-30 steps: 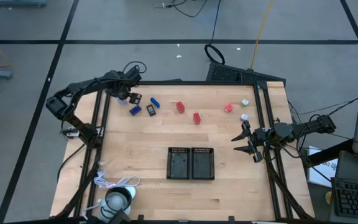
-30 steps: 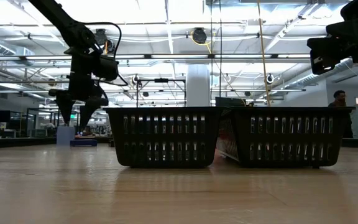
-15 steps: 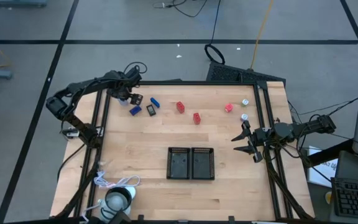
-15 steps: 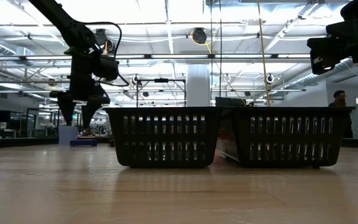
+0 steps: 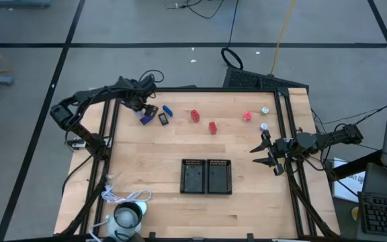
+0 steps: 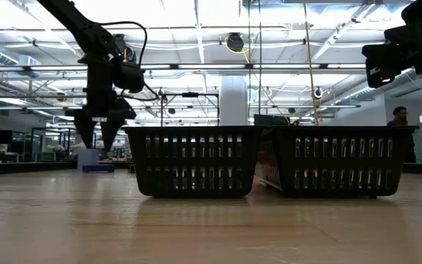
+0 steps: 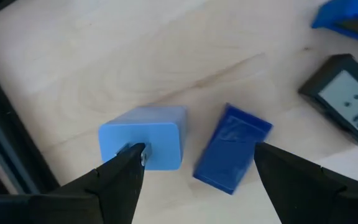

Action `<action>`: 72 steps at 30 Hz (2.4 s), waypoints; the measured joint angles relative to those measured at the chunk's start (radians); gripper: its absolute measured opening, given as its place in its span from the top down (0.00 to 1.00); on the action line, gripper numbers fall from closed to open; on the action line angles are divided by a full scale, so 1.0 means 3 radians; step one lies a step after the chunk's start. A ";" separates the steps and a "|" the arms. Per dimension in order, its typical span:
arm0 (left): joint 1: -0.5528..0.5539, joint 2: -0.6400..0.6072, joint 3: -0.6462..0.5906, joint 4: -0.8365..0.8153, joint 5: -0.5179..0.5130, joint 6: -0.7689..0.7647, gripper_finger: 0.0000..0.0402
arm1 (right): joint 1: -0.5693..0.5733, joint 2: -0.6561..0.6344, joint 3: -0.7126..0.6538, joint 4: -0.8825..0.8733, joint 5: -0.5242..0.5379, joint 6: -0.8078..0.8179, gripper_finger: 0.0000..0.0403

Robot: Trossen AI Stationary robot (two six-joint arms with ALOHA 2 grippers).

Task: Pick & Place Office items
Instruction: Put the light blue charger adapter into the left black basket

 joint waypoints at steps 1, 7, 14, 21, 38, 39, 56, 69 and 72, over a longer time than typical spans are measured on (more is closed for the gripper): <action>-0.0023 0.0000 0.0000 0.0023 0.0003 0.0002 0.26 | 0.0001 0.0001 0.0001 -0.0001 0.0000 0.0000 0.58; -0.0128 0.0000 0.0000 0.0108 0.0020 -0.0007 0.26 | 0.0000 0.0001 0.0001 -0.0001 0.0000 0.0000 0.58; -0.0231 0.0000 0.0000 0.0135 0.0143 -0.0066 0.26 | 0.0000 0.0000 0.0001 -0.0001 0.0000 0.0000 0.58; -0.0392 -0.0001 0.0003 0.0322 0.0324 -0.0078 0.26 | 0.0001 0.0000 0.0000 0.0000 0.0000 0.0000 0.58; -0.0705 0.0003 -0.0004 0.0837 0.0893 0.0188 0.26 | 0.0001 0.0001 0.0000 -0.0001 0.0000 0.0001 0.58; -0.0712 0.0003 -0.0004 0.0836 0.0892 0.0254 0.26 | 0.0001 0.0000 0.0001 -0.0001 0.0000 0.0001 0.58; -0.0913 0.0003 0.0123 0.0835 0.0529 0.2043 0.26 | 0.0001 0.0001 0.0001 0.0000 0.0000 0.0000 0.58; -0.1079 0.0109 0.0070 0.0797 0.0017 0.3034 0.26 | 0.0001 0.0000 0.0001 0.0000 0.0000 0.0000 0.58; -0.1079 0.0220 0.0070 0.0811 -0.0012 0.3106 0.26 | 0.0000 0.0001 0.0000 0.0000 0.0000 0.0000 0.58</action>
